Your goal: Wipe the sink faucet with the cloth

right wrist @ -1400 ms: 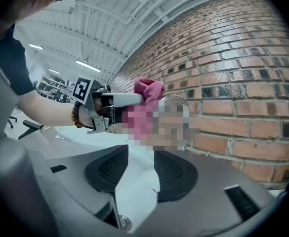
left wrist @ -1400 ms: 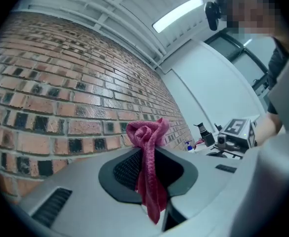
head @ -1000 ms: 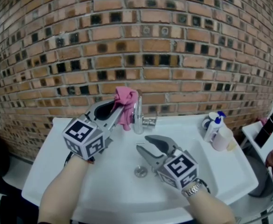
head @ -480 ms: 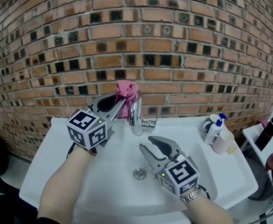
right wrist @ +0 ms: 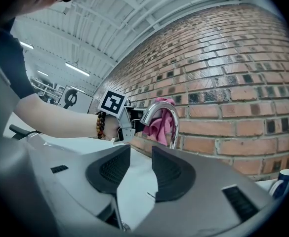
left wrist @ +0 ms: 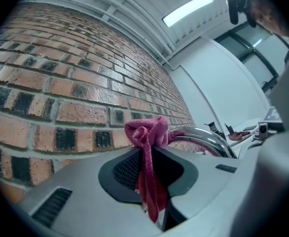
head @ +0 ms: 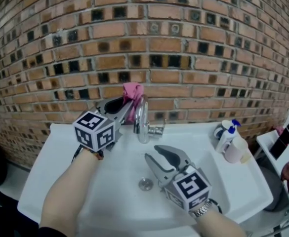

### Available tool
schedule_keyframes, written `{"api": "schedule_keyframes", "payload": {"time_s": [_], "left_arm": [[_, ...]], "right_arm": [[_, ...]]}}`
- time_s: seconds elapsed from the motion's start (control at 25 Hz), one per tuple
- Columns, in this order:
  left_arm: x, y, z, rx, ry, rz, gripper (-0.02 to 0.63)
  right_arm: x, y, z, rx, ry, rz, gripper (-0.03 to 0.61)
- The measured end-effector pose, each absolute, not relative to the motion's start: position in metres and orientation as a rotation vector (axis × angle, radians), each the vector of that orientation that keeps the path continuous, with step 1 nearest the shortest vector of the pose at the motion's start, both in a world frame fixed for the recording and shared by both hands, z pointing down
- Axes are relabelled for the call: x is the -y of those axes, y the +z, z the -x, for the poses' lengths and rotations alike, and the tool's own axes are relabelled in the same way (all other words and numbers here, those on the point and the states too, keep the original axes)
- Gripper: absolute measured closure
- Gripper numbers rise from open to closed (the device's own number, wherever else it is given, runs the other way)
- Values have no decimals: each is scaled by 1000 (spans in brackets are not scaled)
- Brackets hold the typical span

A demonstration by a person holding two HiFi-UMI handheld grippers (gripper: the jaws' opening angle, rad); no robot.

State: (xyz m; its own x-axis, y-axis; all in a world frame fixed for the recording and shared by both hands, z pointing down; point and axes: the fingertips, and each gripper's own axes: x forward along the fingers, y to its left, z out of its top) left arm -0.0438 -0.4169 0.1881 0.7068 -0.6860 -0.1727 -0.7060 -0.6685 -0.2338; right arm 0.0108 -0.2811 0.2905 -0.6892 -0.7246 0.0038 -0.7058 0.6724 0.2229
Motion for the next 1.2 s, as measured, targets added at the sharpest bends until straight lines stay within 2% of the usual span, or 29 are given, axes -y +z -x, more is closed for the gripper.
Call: {"api": "schedule_keyframes", "payload": {"time_s": [1.2], "left_arm": [[463, 256, 39, -1153, -106, 2747, 541]], "right_arm": [[287, 300, -10, 2742, -315, -1194, 430]]}}
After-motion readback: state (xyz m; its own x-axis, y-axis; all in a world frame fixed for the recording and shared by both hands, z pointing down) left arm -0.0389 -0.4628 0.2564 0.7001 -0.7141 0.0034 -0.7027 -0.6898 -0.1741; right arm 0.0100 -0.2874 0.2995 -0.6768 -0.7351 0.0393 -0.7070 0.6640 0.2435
